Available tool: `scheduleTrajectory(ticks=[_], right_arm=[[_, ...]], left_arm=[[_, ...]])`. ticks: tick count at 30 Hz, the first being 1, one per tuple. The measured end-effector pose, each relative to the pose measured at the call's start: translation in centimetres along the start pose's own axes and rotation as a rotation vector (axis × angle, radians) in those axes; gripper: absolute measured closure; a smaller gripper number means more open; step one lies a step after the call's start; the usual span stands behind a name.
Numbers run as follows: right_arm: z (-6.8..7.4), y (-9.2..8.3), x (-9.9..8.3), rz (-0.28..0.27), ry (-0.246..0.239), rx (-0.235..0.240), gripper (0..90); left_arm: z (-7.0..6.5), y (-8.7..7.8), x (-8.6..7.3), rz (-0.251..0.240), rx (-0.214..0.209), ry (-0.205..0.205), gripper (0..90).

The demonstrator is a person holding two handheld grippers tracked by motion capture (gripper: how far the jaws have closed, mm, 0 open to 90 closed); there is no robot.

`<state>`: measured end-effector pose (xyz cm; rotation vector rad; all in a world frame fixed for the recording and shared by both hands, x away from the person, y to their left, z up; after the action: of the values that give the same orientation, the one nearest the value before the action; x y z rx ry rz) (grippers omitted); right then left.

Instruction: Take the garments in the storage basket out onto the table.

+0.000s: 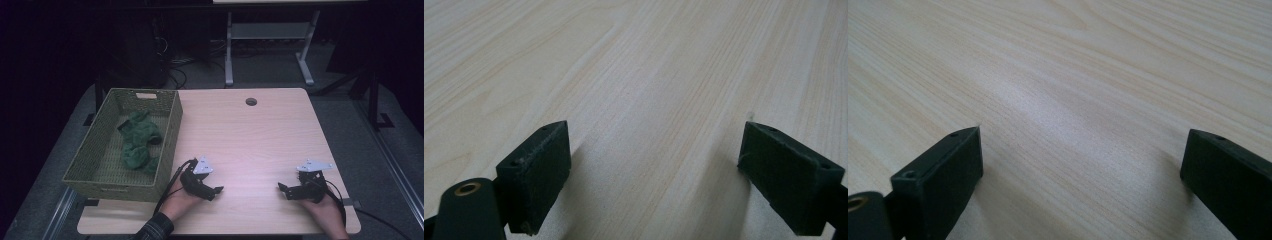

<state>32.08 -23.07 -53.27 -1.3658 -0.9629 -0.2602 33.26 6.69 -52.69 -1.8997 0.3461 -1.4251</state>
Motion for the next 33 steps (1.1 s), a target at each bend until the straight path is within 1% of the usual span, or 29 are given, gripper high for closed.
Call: scheduleTrajectory(ticks=[6,9,12,15,16,20,24,33], right_arm=[[0.0,0.0,0.0,0.000,-0.002,0.002,3.1],[0.0,0.0,0.0,-0.001,-0.002,0.002,3.1],[0.0,0.0,0.0,-0.001,-0.002,0.002,3.1],[0.0,0.0,0.0,0.000,-0.002,0.002,3.1],[0.0,0.0,0.0,-0.001,-0.002,0.002,3.1],[0.0,0.0,0.0,0.000,-0.002,0.002,3.1],[0.0,0.0,0.0,0.000,-0.002,0.002,3.1],[0.0,0.0,0.0,0.000,-0.002,0.002,3.1]], left_arm=[[0.0,0.0,0.0,0.003,-0.001,0.003,13.0],[0.2,0.0,0.0,0.003,-0.008,0.013,13.0],[0.4,-0.1,0.1,0.008,-0.007,0.010,13.1],[0.7,-0.2,0.1,0.027,-0.005,0.009,13.2],[0.8,-0.3,0.1,0.027,-0.004,0.001,13.2],[1.3,-0.8,0.2,0.010,0.001,-0.018,13.4],[1.3,-1.1,0.4,0.005,0.006,-0.014,13.4],[1.2,-1.7,0.9,-0.009,0.002,-0.016,13.4]])
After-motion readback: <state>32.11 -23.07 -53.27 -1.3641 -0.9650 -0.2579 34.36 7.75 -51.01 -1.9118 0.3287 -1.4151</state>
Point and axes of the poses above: each handheld gripper's, and its own axes: y roughly forward along the jaws, x roughly out of its top, z roughly to its left, the point moved 7 cm from there along y, roughly forward along the jaws, and after that the axes turned 10 degrees about -x, right-handed, at the moved point
